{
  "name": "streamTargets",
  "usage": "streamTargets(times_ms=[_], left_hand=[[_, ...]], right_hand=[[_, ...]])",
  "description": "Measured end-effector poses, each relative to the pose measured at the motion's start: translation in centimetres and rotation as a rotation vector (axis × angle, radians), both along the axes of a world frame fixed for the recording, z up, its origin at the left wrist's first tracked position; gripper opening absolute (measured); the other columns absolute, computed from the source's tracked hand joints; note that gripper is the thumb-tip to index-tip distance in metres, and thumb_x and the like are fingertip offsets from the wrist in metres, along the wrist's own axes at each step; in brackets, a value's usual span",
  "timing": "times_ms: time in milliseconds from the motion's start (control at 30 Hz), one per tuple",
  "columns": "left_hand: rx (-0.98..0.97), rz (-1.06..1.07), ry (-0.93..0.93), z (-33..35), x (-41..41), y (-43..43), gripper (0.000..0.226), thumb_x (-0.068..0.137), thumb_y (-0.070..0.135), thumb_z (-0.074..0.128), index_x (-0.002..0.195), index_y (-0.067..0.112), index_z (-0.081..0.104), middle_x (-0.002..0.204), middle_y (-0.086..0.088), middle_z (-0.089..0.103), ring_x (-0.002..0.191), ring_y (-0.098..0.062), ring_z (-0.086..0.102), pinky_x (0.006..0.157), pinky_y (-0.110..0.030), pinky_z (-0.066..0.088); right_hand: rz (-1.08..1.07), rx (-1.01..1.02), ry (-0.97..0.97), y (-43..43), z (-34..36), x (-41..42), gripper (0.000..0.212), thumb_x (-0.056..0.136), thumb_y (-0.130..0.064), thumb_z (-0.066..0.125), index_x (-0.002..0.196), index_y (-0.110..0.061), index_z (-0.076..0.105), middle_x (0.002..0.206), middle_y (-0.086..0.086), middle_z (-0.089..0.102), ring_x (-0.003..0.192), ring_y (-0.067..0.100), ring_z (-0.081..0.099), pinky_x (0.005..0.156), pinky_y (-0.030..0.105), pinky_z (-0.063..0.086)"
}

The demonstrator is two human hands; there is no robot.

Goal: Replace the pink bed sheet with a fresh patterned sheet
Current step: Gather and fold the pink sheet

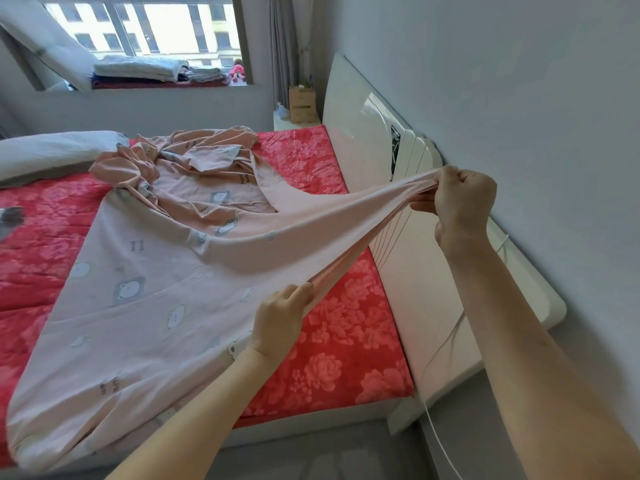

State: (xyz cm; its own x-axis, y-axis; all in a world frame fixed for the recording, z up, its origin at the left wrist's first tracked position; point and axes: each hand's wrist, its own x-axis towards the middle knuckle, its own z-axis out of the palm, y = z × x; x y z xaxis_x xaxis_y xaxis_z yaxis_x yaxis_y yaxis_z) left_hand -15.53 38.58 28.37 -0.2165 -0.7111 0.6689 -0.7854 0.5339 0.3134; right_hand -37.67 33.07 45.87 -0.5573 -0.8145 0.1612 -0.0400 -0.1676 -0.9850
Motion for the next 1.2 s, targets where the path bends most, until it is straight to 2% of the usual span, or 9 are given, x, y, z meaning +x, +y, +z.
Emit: streamTargets(times_ms=[33, 100, 267, 500, 633, 800, 933, 1100, 1200], left_hand=[[-0.005, 0.021, -0.005, 0.1, 0.2, -0.1, 0.002, 0.084, 0.008, 0.060, 0.084, 0.011, 0.060, 0.062, -0.002, 0.061, 0.042, -0.018, 0.052, 0.038, -0.026, 0.045], [-0.031, 0.096, -0.009, 0.4, 0.4, 0.0, 0.028, 0.092, 0.019, 0.050, 0.074, 0.006, 0.068, 0.068, -0.001, 0.065, 0.051, -0.019, 0.057, 0.044, -0.027, 0.048], [0.036, 0.181, -0.027, 0.3, 0.6, 1.1, 0.035, 0.094, 0.025, 0.047, 0.080, 0.003, 0.070, 0.084, -0.004, 0.067, 0.076, -0.026, 0.058, 0.067, -0.035, 0.051], [0.036, 0.329, -0.147, 1.1, 2.9, 2.6, 0.024, 0.081, 0.010, 0.066, 0.058, 0.002, 0.063, 0.063, -0.005, 0.060, 0.055, -0.023, 0.055, 0.048, -0.030, 0.049], [0.176, 0.309, -0.197, 1.8, 2.9, 3.2, 0.031, 0.056, -0.007, 0.084, 0.052, 0.005, 0.057, 0.050, -0.003, 0.055, 0.038, -0.018, 0.048, 0.036, -0.019, 0.038], [0.380, 0.358, 0.155, 3.1, 3.1, 2.8, 0.024, 0.070, 0.014, 0.081, 0.054, 0.008, 0.065, 0.052, 0.008, 0.053, 0.047, -0.005, 0.043, 0.050, -0.006, 0.028], [0.476, 0.409, 0.310, 5.1, 4.1, 2.4, 0.022, 0.069, 0.017, 0.082, 0.056, 0.010, 0.066, 0.054, 0.006, 0.058, 0.054, -0.005, 0.052, 0.054, -0.011, 0.038], [0.542, 0.258, 0.181, 5.8, 5.2, 2.7, 0.030, 0.075, 0.008, 0.076, 0.058, 0.011, 0.051, 0.054, 0.007, 0.049, 0.052, -0.004, 0.043, 0.054, -0.016, 0.035], [0.578, 0.266, 0.184, 5.7, 4.9, 2.4, 0.042, 0.071, 0.005, 0.077, 0.061, 0.019, 0.038, 0.060, 0.007, 0.045, 0.056, -0.010, 0.041, 0.057, -0.025, 0.035]], right_hand=[[0.005, -0.004, 0.002, -0.1, 0.1, 0.2, 0.040, 0.093, -0.005, 0.044, 0.055, -0.002, 0.055, 0.047, 0.014, 0.055, 0.035, 0.024, 0.058, 0.045, 0.035, 0.055], [0.022, -0.015, 0.003, -0.2, 0.6, 0.6, 0.040, 0.094, -0.006, 0.044, 0.056, -0.002, 0.056, 0.047, 0.014, 0.056, 0.036, 0.025, 0.059, 0.046, 0.037, 0.056], [0.043, -0.049, 0.018, -0.4, 1.7, 1.3, 0.042, 0.095, -0.006, 0.046, 0.054, -0.003, 0.055, 0.043, 0.009, 0.055, 0.034, 0.023, 0.058, 0.043, 0.033, 0.055], [0.038, -0.055, 0.028, -1.4, 2.0, 1.4, 0.040, 0.095, -0.007, 0.045, 0.056, -0.003, 0.056, 0.048, 0.012, 0.056, 0.035, 0.022, 0.059, 0.046, 0.035, 0.056], [0.030, -0.041, 0.029, -2.2, 1.7, 1.2, 0.042, 0.094, -0.006, 0.043, 0.053, -0.003, 0.053, 0.046, 0.011, 0.053, 0.032, 0.019, 0.057, 0.043, 0.032, 0.055], [-0.002, -0.001, 0.039, -2.9, 0.5, -0.4, 0.036, 0.093, -0.008, 0.047, 0.059, -0.001, 0.055, 0.051, 0.015, 0.056, 0.033, 0.019, 0.058, 0.040, 0.028, 0.053], [-0.030, 0.067, 0.089, -3.0, -1.6, -1.7, 0.026, 0.092, -0.004, 0.046, 0.071, 0.004, 0.059, 0.056, 0.014, 0.057, 0.032, 0.016, 0.057, 0.037, 0.028, 0.053], [-0.058, 0.197, 0.092, -3.6, -5.2, -2.9, 0.019, 0.086, -0.002, 0.048, 0.080, 0.009, 0.062, 0.078, 0.026, 0.064, 0.046, 0.029, 0.062, 0.038, 0.033, 0.054], [-0.064, 0.239, 0.014, -3.8, -6.4, -3.3, 0.022, 0.085, -0.001, 0.048, 0.084, 0.016, 0.063, 0.079, 0.026, 0.063, 0.039, 0.023, 0.060, 0.038, 0.030, 0.053]])
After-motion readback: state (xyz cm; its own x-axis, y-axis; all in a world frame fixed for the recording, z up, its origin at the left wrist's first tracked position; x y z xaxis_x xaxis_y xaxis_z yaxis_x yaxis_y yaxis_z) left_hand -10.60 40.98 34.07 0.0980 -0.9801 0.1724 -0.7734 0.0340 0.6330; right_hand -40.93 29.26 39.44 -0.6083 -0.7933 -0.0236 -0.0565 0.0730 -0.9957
